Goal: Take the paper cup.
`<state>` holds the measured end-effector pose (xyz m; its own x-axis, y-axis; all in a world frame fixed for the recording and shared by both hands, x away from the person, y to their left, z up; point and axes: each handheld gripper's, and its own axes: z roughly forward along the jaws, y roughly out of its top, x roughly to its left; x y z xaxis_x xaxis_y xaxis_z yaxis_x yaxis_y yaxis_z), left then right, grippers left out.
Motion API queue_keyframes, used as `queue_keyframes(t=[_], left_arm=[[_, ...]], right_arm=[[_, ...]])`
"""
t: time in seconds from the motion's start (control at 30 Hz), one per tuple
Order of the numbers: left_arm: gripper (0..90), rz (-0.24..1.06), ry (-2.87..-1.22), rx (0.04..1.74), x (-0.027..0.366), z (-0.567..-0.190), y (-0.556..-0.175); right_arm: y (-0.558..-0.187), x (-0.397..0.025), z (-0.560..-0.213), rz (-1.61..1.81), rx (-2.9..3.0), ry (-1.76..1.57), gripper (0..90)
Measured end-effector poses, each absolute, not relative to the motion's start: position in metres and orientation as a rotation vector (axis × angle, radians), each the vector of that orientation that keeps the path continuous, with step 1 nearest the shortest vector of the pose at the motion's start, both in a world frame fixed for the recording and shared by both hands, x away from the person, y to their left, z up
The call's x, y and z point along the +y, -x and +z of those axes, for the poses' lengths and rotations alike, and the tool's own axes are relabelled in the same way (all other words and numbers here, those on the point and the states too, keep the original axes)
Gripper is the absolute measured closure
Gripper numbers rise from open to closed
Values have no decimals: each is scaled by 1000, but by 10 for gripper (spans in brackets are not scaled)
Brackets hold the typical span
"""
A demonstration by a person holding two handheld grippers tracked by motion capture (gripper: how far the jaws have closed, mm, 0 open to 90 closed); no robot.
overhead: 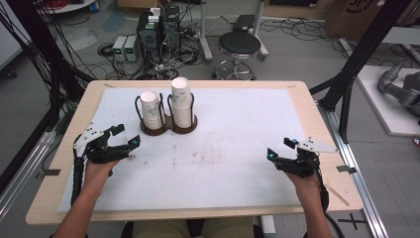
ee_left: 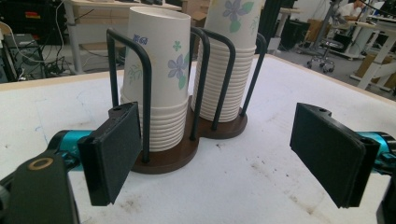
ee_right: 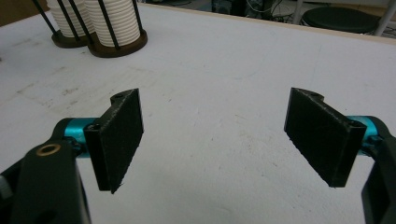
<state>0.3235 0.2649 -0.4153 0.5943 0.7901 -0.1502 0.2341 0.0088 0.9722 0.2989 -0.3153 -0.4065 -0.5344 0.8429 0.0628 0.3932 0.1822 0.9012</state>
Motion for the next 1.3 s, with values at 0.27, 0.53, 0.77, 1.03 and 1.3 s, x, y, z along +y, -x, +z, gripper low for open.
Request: queue_keyframes(t=[0.27, 0.53, 0.77, 1.03, 1.3], left_arm=[[159, 546, -1538, 900, 263, -399, -341], [158, 561, -1567, 896, 254, -365, -383], [158, 548, -1629, 926, 242, -353, -421], [165, 560, -1721, 974, 224, -352, -448], [231, 567, -1786, 1046, 220, -361, -457]], right_arm=[[-297, -318, -407, 1325, 2006, -1165, 203], [-298, -316, -405, 1328, 2018, -1151, 203], [-299, -314, -405, 1332, 2022, -1146, 203], [-299, -316, -406, 1335, 2025, -1152, 203], [-299, -318, -405, 1340, 2019, -1151, 203]])
